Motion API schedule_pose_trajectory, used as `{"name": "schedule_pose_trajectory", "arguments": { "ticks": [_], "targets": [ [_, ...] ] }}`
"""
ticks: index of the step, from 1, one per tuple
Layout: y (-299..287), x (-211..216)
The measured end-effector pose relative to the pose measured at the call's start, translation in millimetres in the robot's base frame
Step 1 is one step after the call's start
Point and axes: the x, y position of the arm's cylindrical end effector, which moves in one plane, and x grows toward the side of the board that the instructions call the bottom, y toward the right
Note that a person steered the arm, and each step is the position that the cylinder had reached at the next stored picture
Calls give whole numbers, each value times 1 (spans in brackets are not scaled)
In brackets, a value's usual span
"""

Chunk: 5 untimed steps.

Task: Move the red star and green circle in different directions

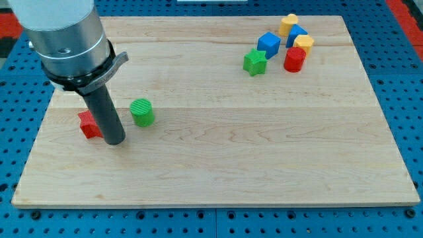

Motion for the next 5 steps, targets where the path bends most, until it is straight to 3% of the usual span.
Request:
{"name": "schedule_pose_trajectory", "arguments": {
  "ticks": [3, 4, 5],
  "targets": [
    [-45, -12],
    [-19, -20],
    [42, -30]
  ]
}}
